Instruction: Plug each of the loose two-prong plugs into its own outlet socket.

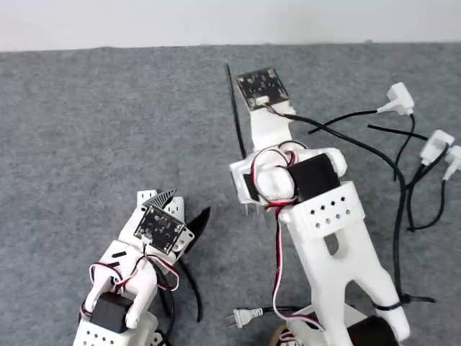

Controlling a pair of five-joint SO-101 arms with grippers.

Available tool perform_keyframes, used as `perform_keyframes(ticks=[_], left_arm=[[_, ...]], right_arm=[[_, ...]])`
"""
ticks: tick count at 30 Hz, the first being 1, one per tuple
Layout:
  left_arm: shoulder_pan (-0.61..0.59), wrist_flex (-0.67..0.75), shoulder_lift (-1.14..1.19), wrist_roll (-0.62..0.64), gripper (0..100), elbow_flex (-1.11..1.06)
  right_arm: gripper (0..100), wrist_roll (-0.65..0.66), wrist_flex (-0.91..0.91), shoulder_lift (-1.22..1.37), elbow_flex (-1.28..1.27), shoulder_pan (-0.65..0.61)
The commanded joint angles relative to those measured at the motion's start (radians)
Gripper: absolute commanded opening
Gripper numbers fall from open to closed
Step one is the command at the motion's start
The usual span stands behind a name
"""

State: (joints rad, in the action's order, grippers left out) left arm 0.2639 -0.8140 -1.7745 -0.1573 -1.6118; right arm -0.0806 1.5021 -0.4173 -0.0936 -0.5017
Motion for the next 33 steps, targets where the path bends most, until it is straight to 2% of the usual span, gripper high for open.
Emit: perform_keyframes(ticks=[1, 4, 8, 13, 16, 24, 33], left_arm=[[0.006, 0.02, 0.002, 0.006, 24, 0.027], [0.008, 0.017, 0.002, 0.006, 25, 0.042], [0.021, -0.057, 0.002, 0.009, 25, 0.127], [0.17, -0.143, 0.002, 0.006, 24, 0.217], [0.206, -0.173, 0.002, -0.04, 25, 0.236], [0.207, -0.276, 0.002, -0.061, 25, 0.378], [0.206, -0.244, 0.002, -0.058, 25, 0.384]], right_arm=[[0.9, -0.005, -0.041, -0.008, 0.069, -0.053], [0.9, -0.005, -0.077, -0.008, 0.066, -0.065], [0.9, 0.003, -0.108, -0.01, 0.066, -0.067], [0.9, 0.083, -0.108, -0.013, 0.066, -0.102], [0.9, 0.086, -0.104, -0.021, 0.068, -0.102], [0.9, 0.087, -0.084, -0.031, 0.069, -0.105], [0.9, 0.089, 0.019, -0.131, 0.066, -0.105]])
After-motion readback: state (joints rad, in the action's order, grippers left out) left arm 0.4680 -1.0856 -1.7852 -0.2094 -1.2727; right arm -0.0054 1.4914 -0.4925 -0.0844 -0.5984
